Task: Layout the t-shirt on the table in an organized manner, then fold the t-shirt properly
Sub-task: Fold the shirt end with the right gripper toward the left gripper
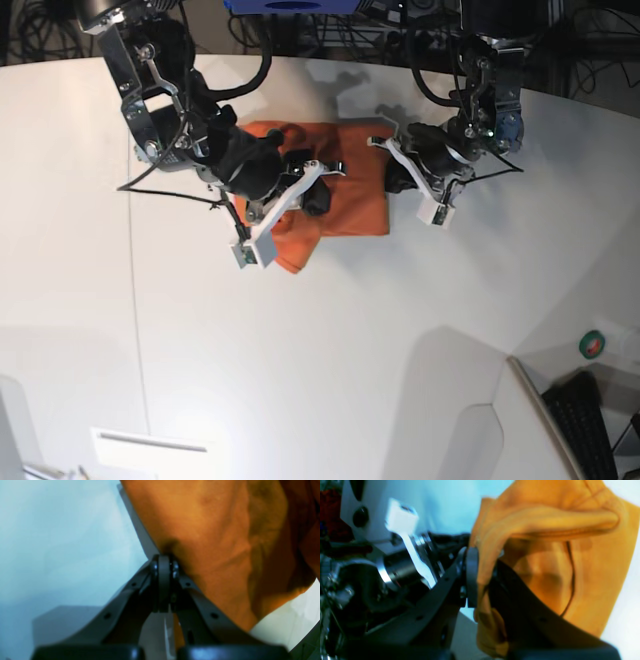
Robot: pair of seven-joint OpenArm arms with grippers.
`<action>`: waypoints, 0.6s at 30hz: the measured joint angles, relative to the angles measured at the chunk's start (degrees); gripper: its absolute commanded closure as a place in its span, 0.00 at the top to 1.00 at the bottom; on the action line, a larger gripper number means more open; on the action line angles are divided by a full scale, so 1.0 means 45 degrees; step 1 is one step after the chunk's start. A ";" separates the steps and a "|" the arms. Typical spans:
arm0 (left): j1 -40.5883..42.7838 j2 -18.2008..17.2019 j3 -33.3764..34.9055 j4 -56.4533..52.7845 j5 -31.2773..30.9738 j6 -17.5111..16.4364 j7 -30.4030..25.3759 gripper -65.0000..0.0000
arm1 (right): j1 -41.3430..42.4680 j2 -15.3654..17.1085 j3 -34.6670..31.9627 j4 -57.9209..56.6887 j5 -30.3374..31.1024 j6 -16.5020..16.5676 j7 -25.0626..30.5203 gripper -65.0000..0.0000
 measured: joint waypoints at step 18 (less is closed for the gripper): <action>0.0029 -0.0034 0.0000 0.0029 -0.0005 -0.0005 0.0000 0.00 | 0.1321 -0.0355 -0.1647 -0.2467 0.0034 -0.0262 0.0665 0.00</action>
